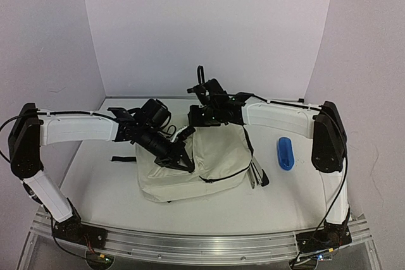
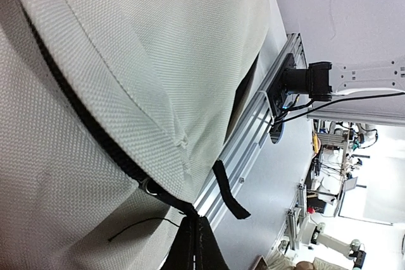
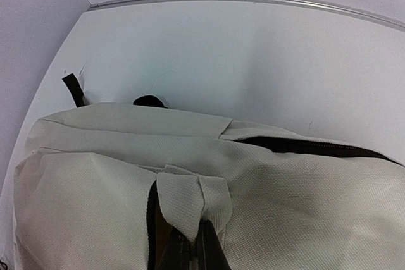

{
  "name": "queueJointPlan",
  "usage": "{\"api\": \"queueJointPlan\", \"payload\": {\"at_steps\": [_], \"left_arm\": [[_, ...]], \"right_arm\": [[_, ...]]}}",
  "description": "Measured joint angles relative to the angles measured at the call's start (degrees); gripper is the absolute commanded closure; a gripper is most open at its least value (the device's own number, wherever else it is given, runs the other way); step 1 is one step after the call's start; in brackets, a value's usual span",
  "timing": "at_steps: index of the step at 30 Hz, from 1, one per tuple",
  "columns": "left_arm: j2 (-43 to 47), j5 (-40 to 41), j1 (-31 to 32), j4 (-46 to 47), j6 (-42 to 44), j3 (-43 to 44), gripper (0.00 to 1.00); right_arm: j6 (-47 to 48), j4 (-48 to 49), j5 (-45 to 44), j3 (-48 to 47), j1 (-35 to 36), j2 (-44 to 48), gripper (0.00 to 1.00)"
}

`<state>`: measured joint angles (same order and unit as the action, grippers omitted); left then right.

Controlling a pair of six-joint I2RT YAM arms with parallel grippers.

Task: Pack the student bag
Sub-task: Unzip the student bag at the center of the board.

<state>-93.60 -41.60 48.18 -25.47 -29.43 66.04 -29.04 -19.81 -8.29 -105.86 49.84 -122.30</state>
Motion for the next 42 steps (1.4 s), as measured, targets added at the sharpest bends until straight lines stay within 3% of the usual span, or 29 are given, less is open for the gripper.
{"api": "queueJointPlan", "payload": {"at_steps": [3, 5, 6, 7, 9, 14, 18, 26, 42], "left_arm": [[0.0, 1.4, 0.2, 0.0, 0.1, -0.4, 0.98], [0.0, 2.7, 0.4, -0.3, 0.5, -0.5, 0.85], [0.1, 3.2, 0.5, -0.5, 0.8, -0.5, 0.73], [0.2, 4.1, 1.0, -1.7, 0.8, -0.4, 0.66], [0.7, 5.7, 1.7, -3.5, 1.2, -0.4, 0.56], [5.8, 10.4, 2.4, -7.0, 1.4, -0.3, 0.36], [13.0, 14.9, 1.1, -8.9, 0.9, 0.0, 0.22], [16.6, 19.4, -7.1, -10.5, 0.2, 1.4, 0.08], [15.5, 24.2, -9.0, -12.0, -0.7, 0.4, 0.01]], "right_arm": [[-0.1, 0.0, 0.1, 0.0, 0.0, 0.0, 0.94], [-0.1, 0.2, 0.5, 0.0, -0.1, 0.0, 0.74], [-0.4, 0.3, 0.8, 0.0, -0.1, 0.0, 0.64], [0.3, 1.4, 1.2, 0.0, -0.5, 0.0, 0.58], [0.7, 2.5, 2.0, 0.0, -1.2, 0.1, 0.5], [1.7, 4.3, 3.4, 3.6, -2.7, 3.5, 0.39], [1.8, 4.3, 4.2, 9.1, -3.1, 9.5, 0.38], [0.7, 2.1, 4.4, 12.3, -0.7, 15.2, 0.33], [-2.7, -9.2, -6.6, 9.6, 7.4, 11.6, 0.3]]}}
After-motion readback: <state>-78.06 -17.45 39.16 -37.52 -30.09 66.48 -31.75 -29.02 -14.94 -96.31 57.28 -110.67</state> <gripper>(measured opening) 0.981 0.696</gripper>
